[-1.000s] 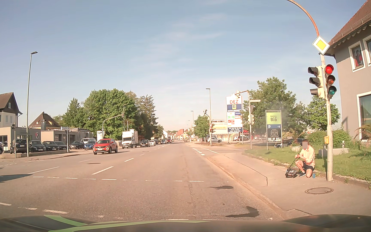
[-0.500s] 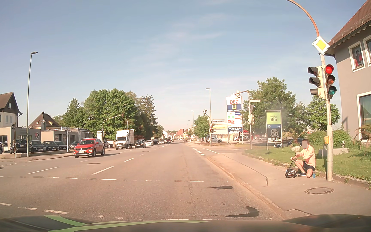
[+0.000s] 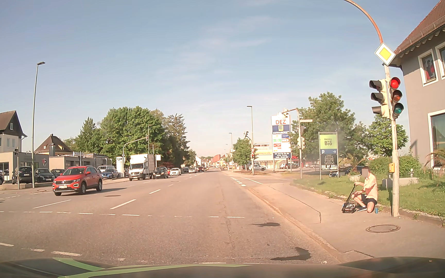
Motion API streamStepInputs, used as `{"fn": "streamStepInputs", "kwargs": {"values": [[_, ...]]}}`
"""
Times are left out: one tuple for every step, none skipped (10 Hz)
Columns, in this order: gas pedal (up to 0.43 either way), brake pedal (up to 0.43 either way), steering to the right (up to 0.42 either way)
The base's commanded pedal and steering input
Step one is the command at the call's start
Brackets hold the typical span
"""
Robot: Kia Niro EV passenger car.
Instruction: Follow the waypoints while adhering to traffic rules and regulations
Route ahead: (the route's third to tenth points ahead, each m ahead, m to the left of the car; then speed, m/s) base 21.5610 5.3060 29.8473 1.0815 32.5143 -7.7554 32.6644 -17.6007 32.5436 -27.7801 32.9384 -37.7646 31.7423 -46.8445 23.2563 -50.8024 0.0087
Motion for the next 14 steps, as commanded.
{"fn": "streamStepInputs", "kwargs": {"values": [[0.000, 0.287, 0.000], [0.000, 0.287, -0.001], [0.000, 0.287, 0.000], [0.000, 0.287, 0.000], [0.000, 0.293, 0.000], [0.000, 0.287, -0.001], [0.000, 0.287, -0.001], [0.000, 0.293, 0.000], [0.000, 0.293, 0.000], [0.000, 0.287, -0.001], [0.000, 0.287, -0.001], [0.000, 0.293, -0.001], [0.000, 0.293, 0.000], [0.000, 0.293, -0.001]]}}
